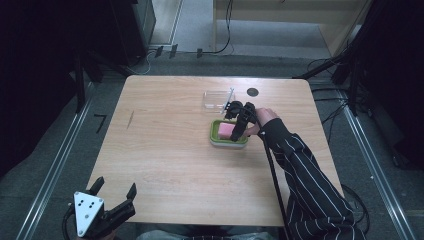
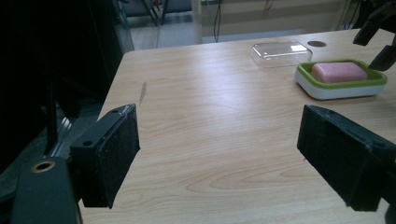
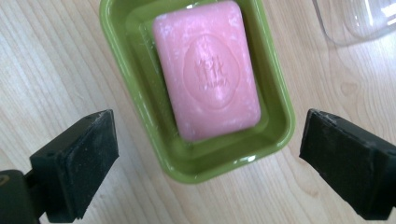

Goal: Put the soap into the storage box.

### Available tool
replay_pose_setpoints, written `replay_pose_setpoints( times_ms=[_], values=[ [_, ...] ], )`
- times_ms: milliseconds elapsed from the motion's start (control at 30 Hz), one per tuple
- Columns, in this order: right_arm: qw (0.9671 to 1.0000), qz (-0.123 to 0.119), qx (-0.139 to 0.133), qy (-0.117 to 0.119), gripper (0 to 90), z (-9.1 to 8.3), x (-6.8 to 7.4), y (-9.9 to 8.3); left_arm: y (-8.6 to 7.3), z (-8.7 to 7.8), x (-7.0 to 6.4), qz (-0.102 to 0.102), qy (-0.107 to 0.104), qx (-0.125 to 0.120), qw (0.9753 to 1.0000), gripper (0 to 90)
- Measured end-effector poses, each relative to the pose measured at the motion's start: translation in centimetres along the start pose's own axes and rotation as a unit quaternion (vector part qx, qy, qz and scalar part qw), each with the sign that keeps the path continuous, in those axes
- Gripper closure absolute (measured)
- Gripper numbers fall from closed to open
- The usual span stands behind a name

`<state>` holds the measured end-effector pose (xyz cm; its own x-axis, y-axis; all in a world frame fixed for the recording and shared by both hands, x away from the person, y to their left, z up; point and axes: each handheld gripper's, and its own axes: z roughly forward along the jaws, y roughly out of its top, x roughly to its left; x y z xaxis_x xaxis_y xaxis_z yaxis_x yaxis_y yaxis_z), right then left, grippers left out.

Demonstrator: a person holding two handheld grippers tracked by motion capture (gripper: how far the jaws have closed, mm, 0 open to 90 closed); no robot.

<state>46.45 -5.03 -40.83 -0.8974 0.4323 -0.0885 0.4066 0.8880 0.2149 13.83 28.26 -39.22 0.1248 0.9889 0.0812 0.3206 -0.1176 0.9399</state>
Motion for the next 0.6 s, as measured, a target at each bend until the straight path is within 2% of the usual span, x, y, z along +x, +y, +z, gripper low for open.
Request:
replay_pose_setpoints(
  times_ms=[267, 600],
  values=[
    [0.9995, 0.03, 0.009, -0.008, 2.7, -0.8, 0.8, -1.8, 0.1, 0.3, -0.2, 0.003, -0.006, 0.0, 1.0, 13.3],
    [0.9969, 0.073, 0.02, -0.018, 2.6, -1.2, 2.0, -4.0, 0.4, 1.1, -0.6, 0.009, -0.02, 0.0, 0.9998, 13.4]
  ],
)
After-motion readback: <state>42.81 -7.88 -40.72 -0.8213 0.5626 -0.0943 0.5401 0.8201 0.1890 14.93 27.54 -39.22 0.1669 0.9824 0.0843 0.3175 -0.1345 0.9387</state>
